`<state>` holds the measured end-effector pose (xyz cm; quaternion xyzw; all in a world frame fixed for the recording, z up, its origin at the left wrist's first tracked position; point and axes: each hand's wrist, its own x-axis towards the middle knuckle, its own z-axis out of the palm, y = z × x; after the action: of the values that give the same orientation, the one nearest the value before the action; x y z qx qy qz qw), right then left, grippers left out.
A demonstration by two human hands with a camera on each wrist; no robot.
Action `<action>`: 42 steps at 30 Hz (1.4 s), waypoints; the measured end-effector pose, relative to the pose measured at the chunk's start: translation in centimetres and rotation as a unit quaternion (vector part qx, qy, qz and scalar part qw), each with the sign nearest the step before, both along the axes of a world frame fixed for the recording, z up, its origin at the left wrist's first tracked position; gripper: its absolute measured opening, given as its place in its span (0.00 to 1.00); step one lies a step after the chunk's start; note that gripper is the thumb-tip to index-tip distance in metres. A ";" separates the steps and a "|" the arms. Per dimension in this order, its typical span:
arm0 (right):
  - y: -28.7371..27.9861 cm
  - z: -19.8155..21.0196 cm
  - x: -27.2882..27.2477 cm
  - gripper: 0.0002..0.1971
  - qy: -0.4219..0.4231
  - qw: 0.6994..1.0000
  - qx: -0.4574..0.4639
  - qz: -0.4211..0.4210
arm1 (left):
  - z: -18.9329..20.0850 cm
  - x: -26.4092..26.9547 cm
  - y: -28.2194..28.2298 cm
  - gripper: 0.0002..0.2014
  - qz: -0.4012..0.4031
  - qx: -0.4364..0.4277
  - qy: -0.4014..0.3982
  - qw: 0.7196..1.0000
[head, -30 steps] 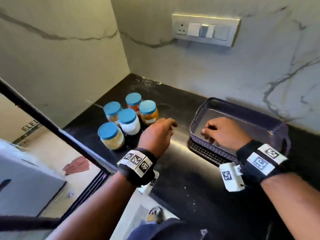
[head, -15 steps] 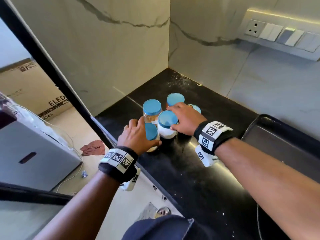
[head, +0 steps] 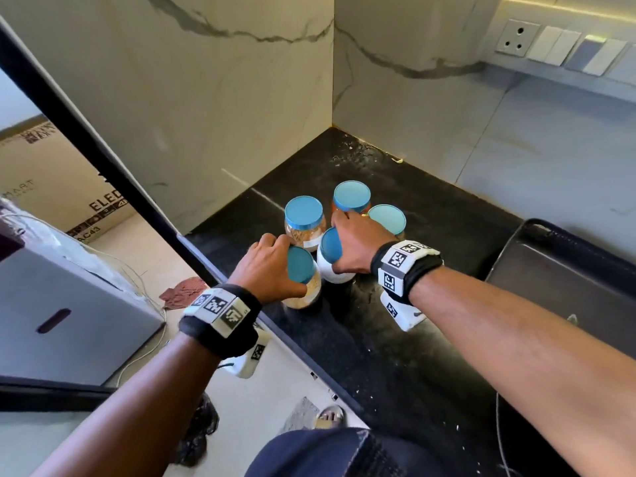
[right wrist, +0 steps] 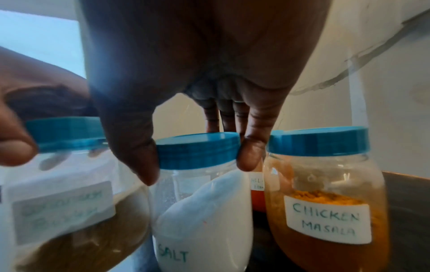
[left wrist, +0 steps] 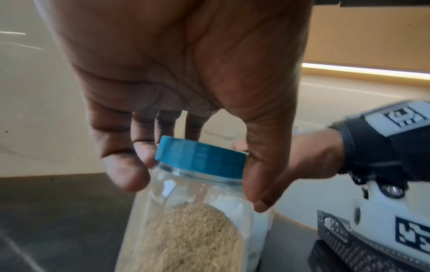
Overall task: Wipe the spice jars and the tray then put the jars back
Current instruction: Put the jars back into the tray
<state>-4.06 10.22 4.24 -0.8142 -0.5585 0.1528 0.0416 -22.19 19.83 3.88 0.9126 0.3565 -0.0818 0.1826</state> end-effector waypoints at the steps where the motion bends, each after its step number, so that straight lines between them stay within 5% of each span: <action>1: -0.4 0.3 -0.2 0.35 0.019 1.000 0.009 0.001 | 0.7 -0.5 0.2 0.44 -0.009 -0.009 -0.001 1.000; 7: -9.0 6.1 2.8 0.38 0.086 0.991 0.073 -0.072 | 7.4 1.6 -0.9 0.40 -0.191 -0.001 0.009 0.981; 14: -22.4 11.8 9.5 0.42 0.011 0.966 0.098 -0.238 | 13.4 14.7 -7.7 0.38 -0.373 -0.048 -0.018 0.926; 22: -32.6 9.3 16.3 0.40 -0.040 0.905 0.049 -0.421 | 10.6 30.2 -18.1 0.40 -0.521 0.052 0.015 0.852; 27: -35.2 6.1 19.7 0.35 -0.044 0.895 -0.004 -0.443 | 7.9 36.4 -22.3 0.40 -0.569 0.080 0.052 0.817; 37: -34.3 1.6 23.0 0.27 -0.015 0.903 -0.031 -0.429 | 2.9 41.2 -23.1 0.39 -0.563 0.122 0.073 0.814; 42: -33.1 0.4 23.2 0.36 0.004 0.907 -0.029 -0.420 | 1.9 41.4 -22.9 0.41 -0.555 0.112 0.071 0.821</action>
<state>19.18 -22.90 4.68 -0.9736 -0.1601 0.1412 0.0804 19.16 -3.05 5.83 0.9619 -0.1914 -0.1937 -0.0228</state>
